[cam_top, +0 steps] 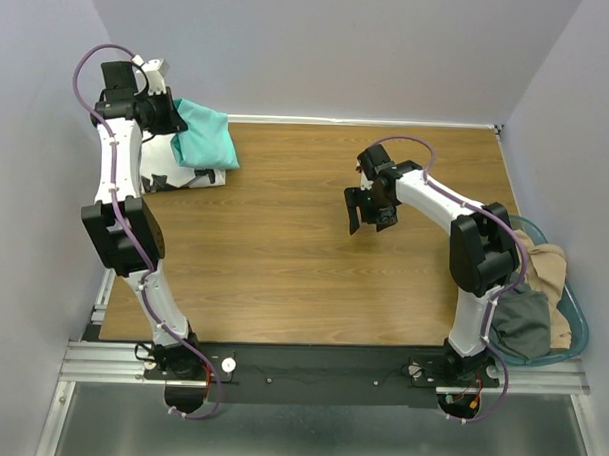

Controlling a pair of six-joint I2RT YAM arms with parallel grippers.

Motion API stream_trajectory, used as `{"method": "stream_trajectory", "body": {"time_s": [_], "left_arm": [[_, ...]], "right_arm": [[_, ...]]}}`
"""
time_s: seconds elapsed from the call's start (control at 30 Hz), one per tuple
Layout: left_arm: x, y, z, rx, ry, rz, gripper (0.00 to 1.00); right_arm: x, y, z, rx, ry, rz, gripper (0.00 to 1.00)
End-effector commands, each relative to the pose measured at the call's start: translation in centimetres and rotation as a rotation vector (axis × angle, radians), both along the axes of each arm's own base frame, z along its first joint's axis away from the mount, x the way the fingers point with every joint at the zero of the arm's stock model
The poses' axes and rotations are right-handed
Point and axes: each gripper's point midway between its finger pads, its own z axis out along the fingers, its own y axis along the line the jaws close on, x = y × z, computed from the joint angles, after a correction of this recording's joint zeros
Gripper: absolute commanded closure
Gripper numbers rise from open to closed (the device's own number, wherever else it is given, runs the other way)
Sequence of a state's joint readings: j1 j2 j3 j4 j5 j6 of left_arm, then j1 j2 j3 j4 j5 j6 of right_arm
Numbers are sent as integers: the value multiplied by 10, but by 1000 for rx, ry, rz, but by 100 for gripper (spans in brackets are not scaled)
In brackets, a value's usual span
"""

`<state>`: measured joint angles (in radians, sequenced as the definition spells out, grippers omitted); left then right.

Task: Fold and stack the t-shirts
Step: Neatly place the folded tshirt to the corner

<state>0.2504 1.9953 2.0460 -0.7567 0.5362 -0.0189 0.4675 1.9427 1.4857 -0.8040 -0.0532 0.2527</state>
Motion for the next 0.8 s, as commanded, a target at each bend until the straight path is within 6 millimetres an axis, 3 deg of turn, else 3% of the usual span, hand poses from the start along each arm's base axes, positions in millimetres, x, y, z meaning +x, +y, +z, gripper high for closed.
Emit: {"method": "stream_trajectory", "body": {"time_s": [0.0, 0.2, 0.47, 0.6, 0.77], "left_arm": [[-12, 3, 31, -5, -74, -15, 100], [-14, 9, 13, -1, -30, -9, 100], [3, 23, -27, 31, 42, 4, 100], [10, 43, -43, 84, 79, 70, 100], [17, 64, -50, 145, 93, 148, 100]], "right_arm": [[1, -3, 5, -16, -10, 5, 19], [1, -2, 4, -16, -2, 11, 19], [0, -4, 3, -23, -1, 1, 19], [-2, -7, 4, -32, -3, -6, 19], [-6, -9, 3, -35, 5, -12, 19]]}}
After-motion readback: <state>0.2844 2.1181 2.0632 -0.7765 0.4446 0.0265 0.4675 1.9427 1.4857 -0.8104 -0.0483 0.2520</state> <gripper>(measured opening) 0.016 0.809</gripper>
